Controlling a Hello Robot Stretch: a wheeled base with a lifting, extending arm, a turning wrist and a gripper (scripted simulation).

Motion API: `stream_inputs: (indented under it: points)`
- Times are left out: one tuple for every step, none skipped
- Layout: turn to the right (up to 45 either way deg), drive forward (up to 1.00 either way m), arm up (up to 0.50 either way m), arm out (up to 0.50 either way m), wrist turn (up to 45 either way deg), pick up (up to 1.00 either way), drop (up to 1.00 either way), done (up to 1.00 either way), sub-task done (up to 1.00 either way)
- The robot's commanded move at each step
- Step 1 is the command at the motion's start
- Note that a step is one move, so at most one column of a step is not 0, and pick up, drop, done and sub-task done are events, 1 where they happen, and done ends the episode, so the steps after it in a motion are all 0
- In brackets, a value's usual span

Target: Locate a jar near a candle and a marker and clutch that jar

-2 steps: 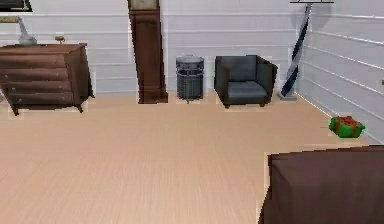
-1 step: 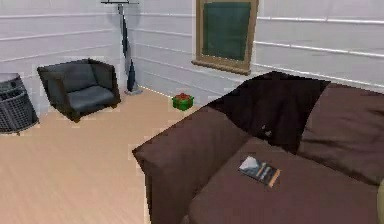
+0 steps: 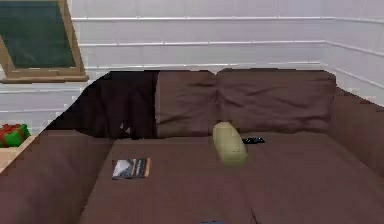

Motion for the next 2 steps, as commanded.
stream_inputs:
  points:
    - [45.0,0.00,0.00,0.00,0.0,0.00,0.00,0.00,0.00]
    - [45.0,0.00,0.00,0.00,0.0,0.00,0.00,0.00,0.00]
